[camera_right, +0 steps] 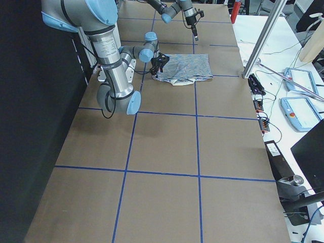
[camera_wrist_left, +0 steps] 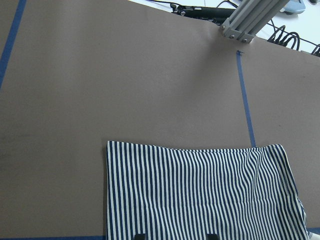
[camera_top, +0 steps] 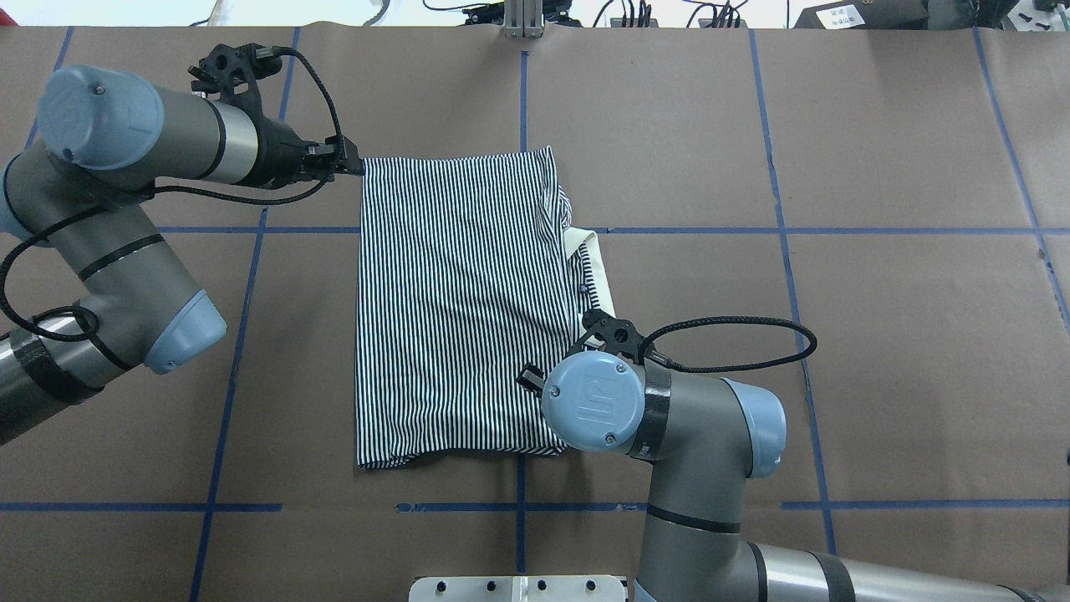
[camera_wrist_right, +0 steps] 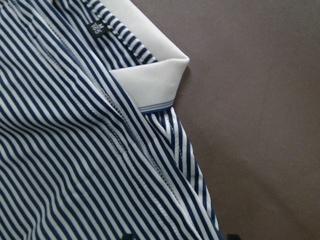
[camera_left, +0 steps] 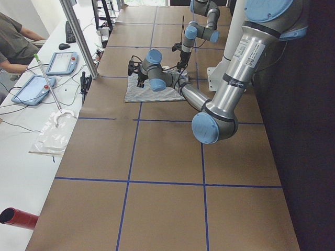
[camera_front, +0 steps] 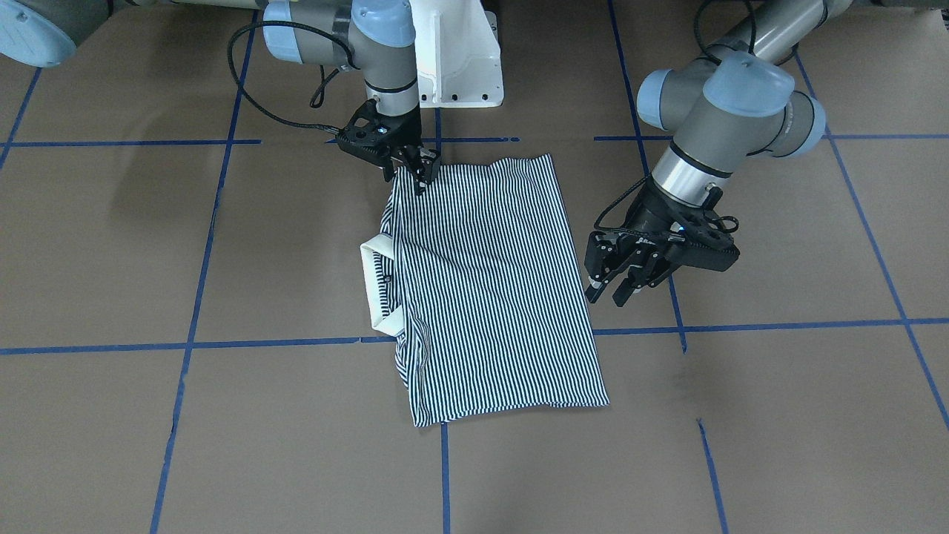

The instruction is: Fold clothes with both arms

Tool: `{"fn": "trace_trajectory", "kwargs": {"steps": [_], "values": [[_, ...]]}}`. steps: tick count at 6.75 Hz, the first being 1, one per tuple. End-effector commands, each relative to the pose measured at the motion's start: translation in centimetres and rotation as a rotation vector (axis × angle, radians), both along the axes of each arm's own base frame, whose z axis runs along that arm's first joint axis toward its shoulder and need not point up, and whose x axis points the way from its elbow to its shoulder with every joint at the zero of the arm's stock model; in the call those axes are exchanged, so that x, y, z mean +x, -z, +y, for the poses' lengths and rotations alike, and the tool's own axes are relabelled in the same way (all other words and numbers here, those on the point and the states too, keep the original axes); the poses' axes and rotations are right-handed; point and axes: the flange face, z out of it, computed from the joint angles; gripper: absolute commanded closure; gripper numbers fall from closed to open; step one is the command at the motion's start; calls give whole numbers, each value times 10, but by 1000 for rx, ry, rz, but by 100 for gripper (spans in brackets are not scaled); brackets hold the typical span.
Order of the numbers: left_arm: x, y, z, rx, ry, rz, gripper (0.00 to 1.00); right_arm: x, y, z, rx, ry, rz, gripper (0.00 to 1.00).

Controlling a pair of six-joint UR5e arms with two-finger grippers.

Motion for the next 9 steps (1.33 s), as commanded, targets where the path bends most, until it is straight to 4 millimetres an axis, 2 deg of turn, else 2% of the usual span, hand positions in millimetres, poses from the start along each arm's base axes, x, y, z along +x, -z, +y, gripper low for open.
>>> {"fn": "trace_trajectory", "kwargs": {"steps": [1, 6, 8, 9], "values": [[0, 0, 0, 0, -1, 0, 49, -4, -6, 3, -14, -11, 8, 30], [1, 1, 0, 0, 0, 2, 49, -17, -16, 1, -36, -14, 35, 32], [0, 2, 0, -1, 1, 3, 49, -21, -18, 3, -40, -7, 40, 81], [0, 1, 0, -1, 1, 3, 49, -22, -11, 3, -36, -1, 31, 100]]}}
